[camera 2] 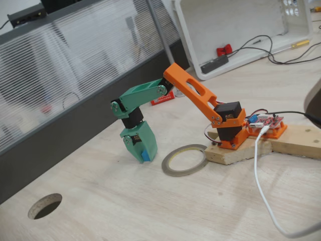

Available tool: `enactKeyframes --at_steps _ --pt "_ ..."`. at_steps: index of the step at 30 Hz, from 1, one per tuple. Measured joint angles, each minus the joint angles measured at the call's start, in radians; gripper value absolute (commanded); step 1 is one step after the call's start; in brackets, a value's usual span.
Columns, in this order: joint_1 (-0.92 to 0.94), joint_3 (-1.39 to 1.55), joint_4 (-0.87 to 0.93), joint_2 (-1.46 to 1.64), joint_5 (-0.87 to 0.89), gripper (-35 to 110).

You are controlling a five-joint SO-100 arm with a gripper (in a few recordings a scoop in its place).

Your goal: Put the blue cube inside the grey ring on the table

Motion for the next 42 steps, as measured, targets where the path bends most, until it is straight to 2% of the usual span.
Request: enactKeyframes --at_steps 31,42 --pt "0.006 -0.003 0.015 0.224 0.005 2" --pt "0.006 0.275 0.008 0.397 0.005 2"
